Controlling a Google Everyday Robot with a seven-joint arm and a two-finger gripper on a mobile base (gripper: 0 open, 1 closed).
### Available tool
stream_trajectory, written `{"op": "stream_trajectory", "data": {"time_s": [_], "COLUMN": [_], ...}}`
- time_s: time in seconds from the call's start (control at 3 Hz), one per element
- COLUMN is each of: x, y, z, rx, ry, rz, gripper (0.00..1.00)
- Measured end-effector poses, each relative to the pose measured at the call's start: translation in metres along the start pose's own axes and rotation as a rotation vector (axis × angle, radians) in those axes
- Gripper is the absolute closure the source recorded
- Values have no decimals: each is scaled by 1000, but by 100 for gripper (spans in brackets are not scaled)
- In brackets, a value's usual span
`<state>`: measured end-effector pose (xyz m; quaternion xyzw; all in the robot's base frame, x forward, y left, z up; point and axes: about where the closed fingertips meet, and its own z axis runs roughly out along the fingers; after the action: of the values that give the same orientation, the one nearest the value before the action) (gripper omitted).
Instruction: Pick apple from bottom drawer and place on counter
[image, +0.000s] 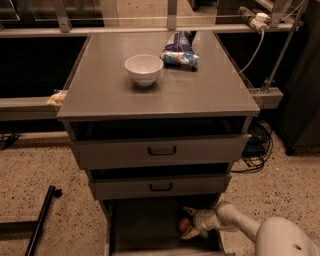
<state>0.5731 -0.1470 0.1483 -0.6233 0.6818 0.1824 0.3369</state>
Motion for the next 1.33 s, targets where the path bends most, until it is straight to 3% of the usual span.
{"op": "stream_trajectory", "data": {"time_s": [1.0,1.33], "x": [3,-11], "y": [14,24], "z": [-10,-36], "rx": [-16,-31], "ry": [10,11], "rz": [39,50], "gripper": [96,100]}}
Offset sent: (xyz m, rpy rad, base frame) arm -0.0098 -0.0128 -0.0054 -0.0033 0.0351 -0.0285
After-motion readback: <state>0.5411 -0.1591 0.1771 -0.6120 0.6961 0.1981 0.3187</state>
